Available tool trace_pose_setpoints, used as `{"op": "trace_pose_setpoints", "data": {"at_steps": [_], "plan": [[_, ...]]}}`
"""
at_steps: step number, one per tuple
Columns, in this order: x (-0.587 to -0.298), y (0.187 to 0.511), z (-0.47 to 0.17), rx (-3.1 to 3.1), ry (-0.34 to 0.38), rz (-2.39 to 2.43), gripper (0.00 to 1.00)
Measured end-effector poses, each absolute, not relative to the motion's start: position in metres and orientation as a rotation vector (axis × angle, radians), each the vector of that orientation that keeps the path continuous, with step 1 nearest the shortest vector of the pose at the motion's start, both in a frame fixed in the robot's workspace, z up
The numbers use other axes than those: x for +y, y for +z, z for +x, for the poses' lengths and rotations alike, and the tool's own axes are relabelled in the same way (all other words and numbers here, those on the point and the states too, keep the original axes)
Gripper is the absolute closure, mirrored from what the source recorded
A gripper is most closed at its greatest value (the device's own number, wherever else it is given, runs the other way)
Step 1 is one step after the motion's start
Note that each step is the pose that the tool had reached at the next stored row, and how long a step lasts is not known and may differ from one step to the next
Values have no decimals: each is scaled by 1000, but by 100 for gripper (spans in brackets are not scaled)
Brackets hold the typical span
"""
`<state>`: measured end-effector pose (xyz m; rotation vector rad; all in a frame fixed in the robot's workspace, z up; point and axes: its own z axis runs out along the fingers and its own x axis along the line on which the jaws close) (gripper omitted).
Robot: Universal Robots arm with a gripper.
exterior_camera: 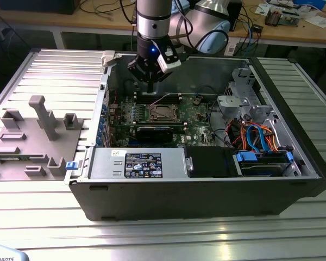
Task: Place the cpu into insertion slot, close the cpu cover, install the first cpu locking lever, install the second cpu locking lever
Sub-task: 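Install the first cpu locking lever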
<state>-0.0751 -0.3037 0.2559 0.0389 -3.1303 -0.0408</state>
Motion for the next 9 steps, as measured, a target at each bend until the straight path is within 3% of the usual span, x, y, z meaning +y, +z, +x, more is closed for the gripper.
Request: {"op": "trace_pose_setpoints", "data": {"at_steps": [9], "plan": [[-304,252,-74,-3130,-41,39,89]]}}
